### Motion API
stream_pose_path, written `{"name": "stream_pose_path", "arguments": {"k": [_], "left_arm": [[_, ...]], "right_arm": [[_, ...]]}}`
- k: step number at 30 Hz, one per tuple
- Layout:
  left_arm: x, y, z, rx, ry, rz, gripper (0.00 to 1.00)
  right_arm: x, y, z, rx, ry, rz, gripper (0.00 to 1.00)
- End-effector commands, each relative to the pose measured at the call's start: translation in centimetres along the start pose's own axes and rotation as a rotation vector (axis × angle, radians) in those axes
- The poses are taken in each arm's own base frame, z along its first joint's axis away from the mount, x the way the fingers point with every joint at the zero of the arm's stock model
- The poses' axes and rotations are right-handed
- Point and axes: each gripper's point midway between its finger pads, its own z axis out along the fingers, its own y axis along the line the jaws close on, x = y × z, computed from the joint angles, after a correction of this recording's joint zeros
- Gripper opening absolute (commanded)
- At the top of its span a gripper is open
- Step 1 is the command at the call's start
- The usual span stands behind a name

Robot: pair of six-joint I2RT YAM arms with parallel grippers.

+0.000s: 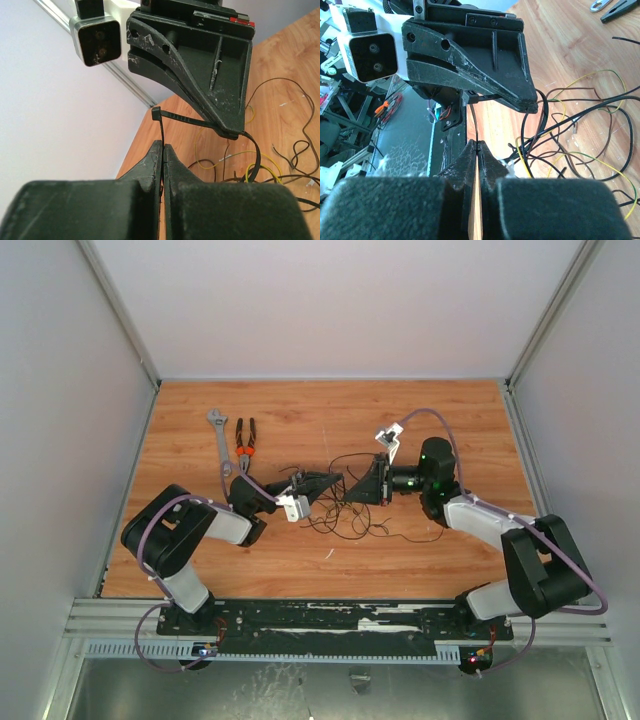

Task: Zip-tie the wires
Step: Tie the cable at the center of the board.

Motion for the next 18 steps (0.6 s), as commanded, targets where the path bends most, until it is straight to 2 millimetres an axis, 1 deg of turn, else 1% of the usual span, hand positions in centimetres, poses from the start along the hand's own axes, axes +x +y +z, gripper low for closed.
{"name": "stream_pose_path", "arguments": {"k": [1, 7, 14, 18], "left_arm": [[-7.34, 4.06, 0.29, -0.117, -0.227, 0.283, 0.00], [-7.44, 4.23, 0.58, -0.111, -0.236, 0.296, 0.00], [-7.69, 4.69, 0.88, -0.115, -0.248, 0.313, 0.00], [-7.85, 4.76, 0.91, -0.115, -0.251, 0.318, 0.00]], "right_arm": [[-1.83, 0.67, -0.20, -0.002, -0.024, -0.065, 0.00], [-2.09, 0.95, -0.23, -0.007, -0.022, -0.066, 0.00], [-1.57, 0.66, -0.29, 0.002, -0.015, -0.051, 0.00], [-1.81, 0.93, -0.31, 0.001, -0.021, -0.056, 0.00]]}}
